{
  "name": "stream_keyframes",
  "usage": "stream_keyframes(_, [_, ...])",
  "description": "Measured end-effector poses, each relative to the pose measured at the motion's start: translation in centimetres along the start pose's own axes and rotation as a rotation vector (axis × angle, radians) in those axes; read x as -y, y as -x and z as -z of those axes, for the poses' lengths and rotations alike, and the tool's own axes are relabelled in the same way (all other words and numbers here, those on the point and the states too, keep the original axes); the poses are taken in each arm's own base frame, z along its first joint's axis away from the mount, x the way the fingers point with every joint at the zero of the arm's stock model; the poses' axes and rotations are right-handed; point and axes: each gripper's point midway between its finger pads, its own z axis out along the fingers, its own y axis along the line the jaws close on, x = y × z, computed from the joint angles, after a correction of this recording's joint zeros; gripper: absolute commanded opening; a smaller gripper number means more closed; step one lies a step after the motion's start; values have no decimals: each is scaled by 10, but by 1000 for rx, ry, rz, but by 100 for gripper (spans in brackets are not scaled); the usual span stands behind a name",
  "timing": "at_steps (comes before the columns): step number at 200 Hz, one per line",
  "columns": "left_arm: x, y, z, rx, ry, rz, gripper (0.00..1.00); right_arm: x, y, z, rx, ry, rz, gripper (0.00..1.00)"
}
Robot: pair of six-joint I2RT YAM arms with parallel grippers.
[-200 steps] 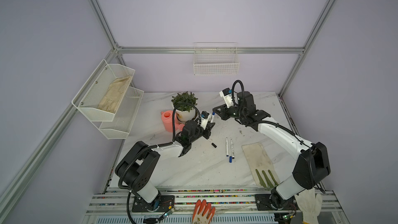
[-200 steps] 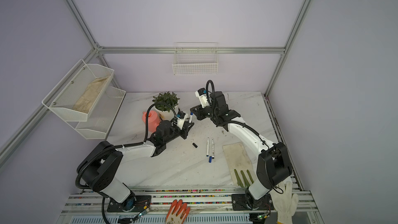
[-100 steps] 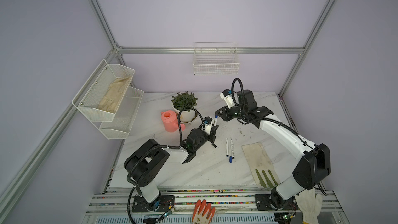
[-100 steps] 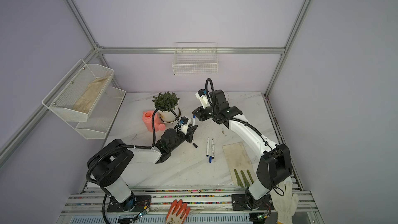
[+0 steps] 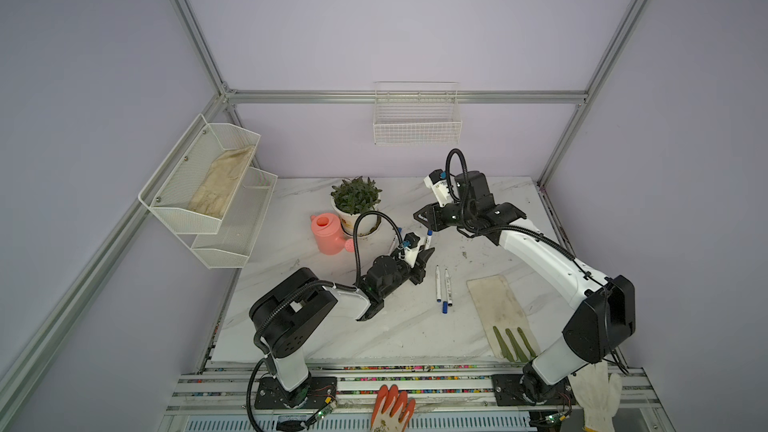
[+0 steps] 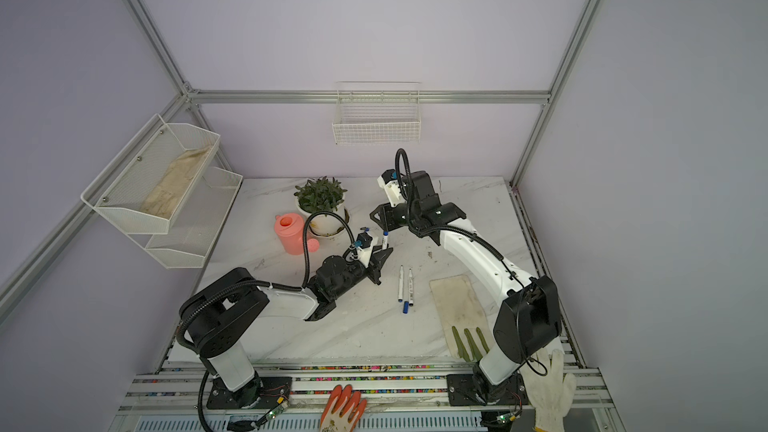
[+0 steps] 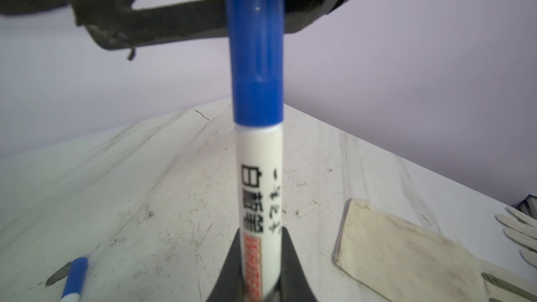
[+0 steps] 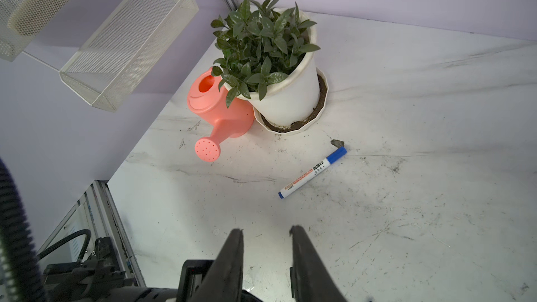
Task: Insert pens into pen caps
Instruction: Put on the pen cap to the pen.
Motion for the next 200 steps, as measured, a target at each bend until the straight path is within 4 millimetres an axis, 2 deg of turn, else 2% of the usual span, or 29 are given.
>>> stream_keyframes(54, [0,-2,2,5,-4,3,0,-1,5,0,23,7,-29,35])
stream_keyframes(101, [0,-3,2,5,-3,9,0,-8,-8,5,1,44,-39,35])
stream_keyframes(139, [0,-8,1,-5,-2,10,0,-16,-7,17,13,64,-27,34])
stream_keyframes(200, [0,-9,1,-6,-2,10,0,-12,-21,11,-21,63,-42,31])
